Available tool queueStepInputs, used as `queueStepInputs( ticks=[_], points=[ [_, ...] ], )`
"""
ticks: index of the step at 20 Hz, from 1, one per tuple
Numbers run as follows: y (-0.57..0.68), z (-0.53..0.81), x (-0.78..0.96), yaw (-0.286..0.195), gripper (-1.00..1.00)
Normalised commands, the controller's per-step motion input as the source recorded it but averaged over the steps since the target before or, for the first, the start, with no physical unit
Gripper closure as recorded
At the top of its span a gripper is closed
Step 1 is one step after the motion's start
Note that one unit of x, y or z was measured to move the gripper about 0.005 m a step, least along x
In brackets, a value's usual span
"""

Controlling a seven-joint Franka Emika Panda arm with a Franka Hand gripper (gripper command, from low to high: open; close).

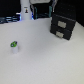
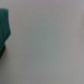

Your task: Open the kcup holder, insert the kcup into the holder, and close the kcup holder

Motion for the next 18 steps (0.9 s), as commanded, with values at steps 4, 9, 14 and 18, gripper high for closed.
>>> queueStepInputs(
  ticks=[4,9,14,18],
  points=[
    [0.58,0.08,-0.44,-0.175,-1.00],
    [0.61,0.07,-0.42,-0.184,-1.00],
    [0.63,0.02,-0.36,-0.198,-1.00],
    [0.67,0.01,-0.34,-0.195,-1.00]
  ],
)
